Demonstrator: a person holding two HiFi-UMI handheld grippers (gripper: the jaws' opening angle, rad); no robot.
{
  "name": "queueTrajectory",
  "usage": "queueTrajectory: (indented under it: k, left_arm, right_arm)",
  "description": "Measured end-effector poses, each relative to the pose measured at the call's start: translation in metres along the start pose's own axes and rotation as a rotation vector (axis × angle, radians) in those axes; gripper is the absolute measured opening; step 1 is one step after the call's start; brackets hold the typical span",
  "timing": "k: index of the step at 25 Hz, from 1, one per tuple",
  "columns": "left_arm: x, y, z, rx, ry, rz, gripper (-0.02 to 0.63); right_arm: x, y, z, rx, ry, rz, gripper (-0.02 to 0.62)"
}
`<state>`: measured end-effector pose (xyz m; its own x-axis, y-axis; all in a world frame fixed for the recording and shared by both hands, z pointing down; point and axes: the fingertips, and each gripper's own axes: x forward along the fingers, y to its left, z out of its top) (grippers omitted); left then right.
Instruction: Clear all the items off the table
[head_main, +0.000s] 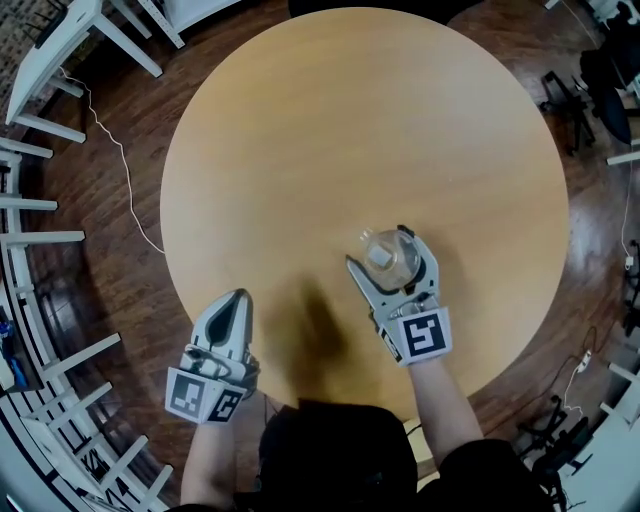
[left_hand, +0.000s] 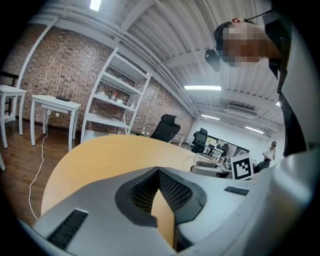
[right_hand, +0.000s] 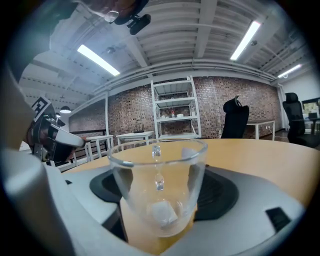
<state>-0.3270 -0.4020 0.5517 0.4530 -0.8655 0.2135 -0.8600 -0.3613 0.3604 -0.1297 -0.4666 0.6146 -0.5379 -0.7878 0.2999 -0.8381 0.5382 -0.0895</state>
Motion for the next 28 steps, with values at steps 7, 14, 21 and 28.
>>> queueTrajectory:
  k: [7,14,21,28]
  left_arm:
    - [-0.001,-0.009,0.019,0.019,-0.027,-0.092,-0.008]
    - [0.009,-0.069,0.064,0.077,-0.113,-0.265,-0.008]
    - [0.007,-0.129,0.1,0.117,-0.152,-0.434,-0.008]
    - [0.019,-0.224,0.099,0.154,-0.141,-0.634,-0.008]
  right_arm:
    - [-0.021,0.013,0.038,-0.017,-0.073,-0.057,0.4]
    - [-0.096,0.01,0.09,-0.002,-0.161,-0.172,0.4]
    - [-0.173,0.015,0.132,0.003,-0.254,-0.298,0.4]
    - [-0.271,-0.004,0.14,0.018,-0.331,-0.487,0.4]
